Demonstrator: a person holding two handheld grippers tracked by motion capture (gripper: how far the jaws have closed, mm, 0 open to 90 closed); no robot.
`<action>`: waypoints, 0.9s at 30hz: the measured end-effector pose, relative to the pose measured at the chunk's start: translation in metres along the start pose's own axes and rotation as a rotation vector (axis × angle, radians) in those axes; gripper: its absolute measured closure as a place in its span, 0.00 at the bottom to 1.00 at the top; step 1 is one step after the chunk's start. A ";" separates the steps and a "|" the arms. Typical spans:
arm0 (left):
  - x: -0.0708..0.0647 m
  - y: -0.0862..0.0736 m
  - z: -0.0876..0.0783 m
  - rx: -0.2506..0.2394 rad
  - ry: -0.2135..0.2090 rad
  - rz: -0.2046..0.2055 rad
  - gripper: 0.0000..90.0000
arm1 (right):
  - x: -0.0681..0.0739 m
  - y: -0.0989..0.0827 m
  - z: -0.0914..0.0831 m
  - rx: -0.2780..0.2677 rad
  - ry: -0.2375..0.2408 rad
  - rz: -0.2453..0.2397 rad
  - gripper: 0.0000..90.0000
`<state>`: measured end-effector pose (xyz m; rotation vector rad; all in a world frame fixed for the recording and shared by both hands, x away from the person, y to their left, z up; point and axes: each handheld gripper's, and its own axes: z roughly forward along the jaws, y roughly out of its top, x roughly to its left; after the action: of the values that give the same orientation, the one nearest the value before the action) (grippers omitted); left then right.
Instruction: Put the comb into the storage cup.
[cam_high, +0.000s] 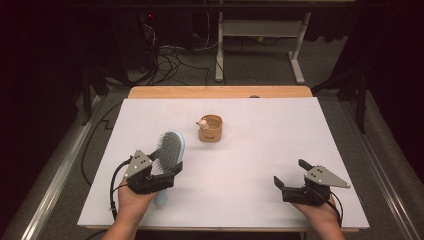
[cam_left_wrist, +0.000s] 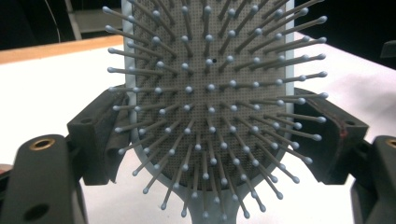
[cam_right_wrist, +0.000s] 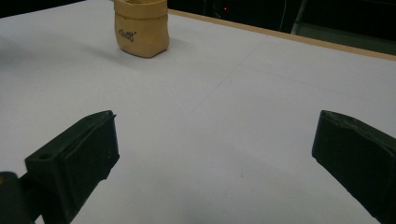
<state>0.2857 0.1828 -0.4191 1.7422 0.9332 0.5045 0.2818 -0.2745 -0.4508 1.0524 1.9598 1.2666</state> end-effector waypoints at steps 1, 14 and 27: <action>0.000 0.000 0.000 -0.005 0.000 0.003 0.23 | 0.000 0.000 0.000 0.000 0.001 -0.003 0.01; -0.001 0.009 0.002 -0.056 0.000 -0.003 0.23 | 0.000 0.000 -0.001 -0.002 0.000 -0.001 0.01; 0.001 0.024 0.015 -0.061 -0.007 0.006 0.23 | 0.001 0.001 -0.002 -0.012 0.007 -0.006 0.01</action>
<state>0.3054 0.1706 -0.4027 1.6909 0.8990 0.5254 0.2804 -0.2739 -0.4490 1.0362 1.9571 1.2789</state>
